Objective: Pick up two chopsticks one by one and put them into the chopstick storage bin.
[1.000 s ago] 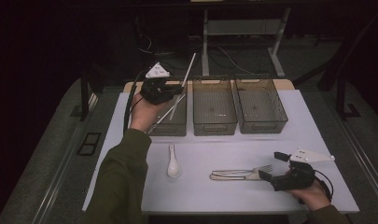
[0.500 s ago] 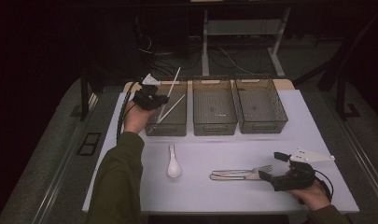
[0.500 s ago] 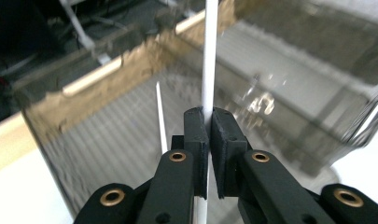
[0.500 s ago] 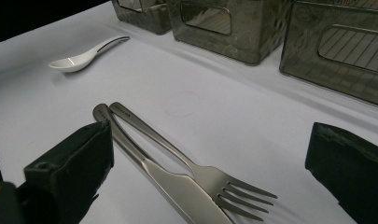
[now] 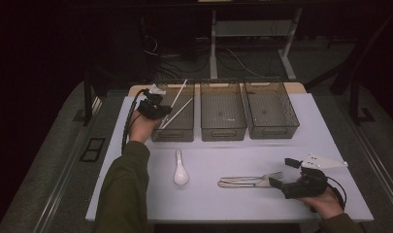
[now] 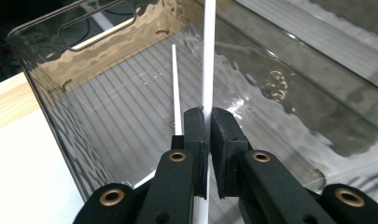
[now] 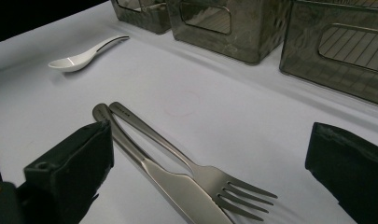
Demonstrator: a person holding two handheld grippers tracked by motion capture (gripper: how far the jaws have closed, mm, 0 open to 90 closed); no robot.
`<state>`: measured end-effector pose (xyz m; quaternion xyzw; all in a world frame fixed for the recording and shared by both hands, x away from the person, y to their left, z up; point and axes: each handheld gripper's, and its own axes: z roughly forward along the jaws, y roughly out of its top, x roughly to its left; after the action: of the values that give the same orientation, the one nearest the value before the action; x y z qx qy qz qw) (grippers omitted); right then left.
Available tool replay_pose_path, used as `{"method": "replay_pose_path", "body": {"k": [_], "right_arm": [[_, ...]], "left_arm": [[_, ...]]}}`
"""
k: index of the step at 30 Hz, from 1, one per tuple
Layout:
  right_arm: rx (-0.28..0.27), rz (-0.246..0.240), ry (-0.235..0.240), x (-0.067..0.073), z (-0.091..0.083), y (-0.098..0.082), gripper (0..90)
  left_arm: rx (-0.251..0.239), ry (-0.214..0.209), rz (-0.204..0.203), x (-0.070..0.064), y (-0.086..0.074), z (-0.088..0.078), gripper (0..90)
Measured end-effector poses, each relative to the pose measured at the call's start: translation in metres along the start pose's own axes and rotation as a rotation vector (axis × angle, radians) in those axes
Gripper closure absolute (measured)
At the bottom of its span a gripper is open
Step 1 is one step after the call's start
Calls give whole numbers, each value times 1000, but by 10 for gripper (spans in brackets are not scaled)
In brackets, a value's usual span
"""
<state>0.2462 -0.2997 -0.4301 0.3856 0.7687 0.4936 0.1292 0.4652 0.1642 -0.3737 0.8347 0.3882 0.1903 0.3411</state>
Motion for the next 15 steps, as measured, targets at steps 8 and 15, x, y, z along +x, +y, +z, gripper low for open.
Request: {"method": "replay_pose_path", "body": {"k": [8, 15], "right_arm": [[-2, 1, 3, 0, 0, 0, 12], [-1, 7, 6, 0, -1, 0, 12]], "left_arm": [[40, 51, -24, -2, 2, 11, 825], [21, 70, -37, -2, 3, 6, 758]]}}
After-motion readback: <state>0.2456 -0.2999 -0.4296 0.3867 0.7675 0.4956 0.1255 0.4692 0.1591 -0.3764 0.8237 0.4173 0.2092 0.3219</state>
